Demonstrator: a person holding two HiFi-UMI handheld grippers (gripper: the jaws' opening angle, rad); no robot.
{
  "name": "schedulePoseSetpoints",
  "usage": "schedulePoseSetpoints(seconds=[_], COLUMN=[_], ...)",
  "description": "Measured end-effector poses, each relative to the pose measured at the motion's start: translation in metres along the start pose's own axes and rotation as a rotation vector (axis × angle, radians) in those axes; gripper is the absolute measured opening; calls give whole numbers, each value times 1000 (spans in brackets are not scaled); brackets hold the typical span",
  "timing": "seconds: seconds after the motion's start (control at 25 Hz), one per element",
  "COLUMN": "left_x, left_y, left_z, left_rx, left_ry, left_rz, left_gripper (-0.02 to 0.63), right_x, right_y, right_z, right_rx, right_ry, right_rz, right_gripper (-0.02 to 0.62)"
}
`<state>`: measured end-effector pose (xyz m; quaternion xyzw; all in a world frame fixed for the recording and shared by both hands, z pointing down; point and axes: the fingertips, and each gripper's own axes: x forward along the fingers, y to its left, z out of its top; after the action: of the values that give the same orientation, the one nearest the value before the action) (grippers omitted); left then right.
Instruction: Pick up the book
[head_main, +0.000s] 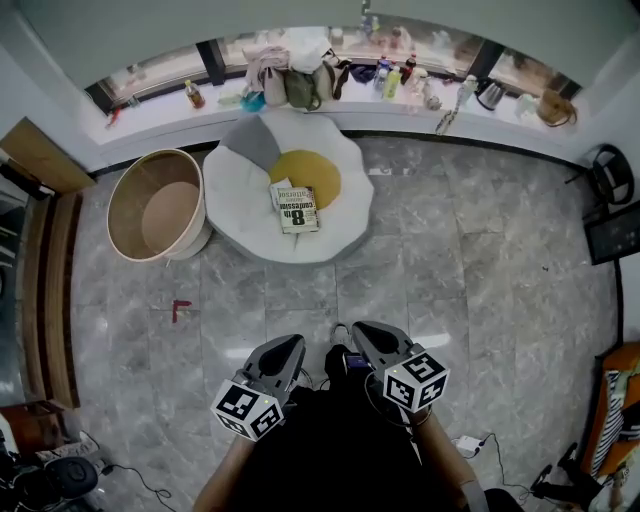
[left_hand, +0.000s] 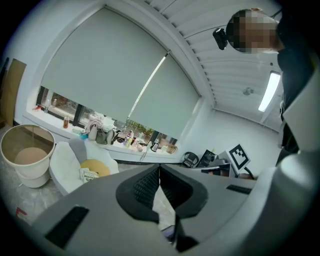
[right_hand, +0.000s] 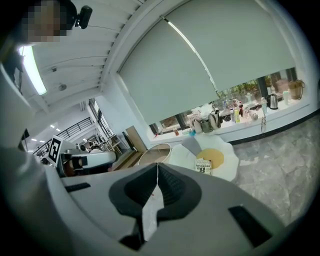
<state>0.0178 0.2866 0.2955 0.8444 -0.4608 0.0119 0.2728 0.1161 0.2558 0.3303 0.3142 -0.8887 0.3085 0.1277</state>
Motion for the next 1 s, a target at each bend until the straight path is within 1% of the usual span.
schedulePoseSetpoints(seconds=[0.16,0.36,0.56,0.68,0.88,1.0], left_x=[34,61,76,79,82,89], left_y=[-9,-14,-18,-10,1,15], left_z=[10,13,13,14,16,19], left_rx=[-6,-20,-23,-47,-71,-67], left_ry=[-1,0,4,12,10,19], left_rz=[-1,30,53,71,62,40], left_gripper=[14,14,14,14,14,14], right_x=[-7,-7,2,10,23,36], right_y=[-33,-60,-71,-74,-76,-79], right_z=[11,24,29,31,28,32], right_rx=[-15,-9,-14,-5,14,16], right_ry=[13,9,30,40,62,64], right_rz=[8,26,61,66,63,48], right_gripper=[18,18,18,18,18,18])
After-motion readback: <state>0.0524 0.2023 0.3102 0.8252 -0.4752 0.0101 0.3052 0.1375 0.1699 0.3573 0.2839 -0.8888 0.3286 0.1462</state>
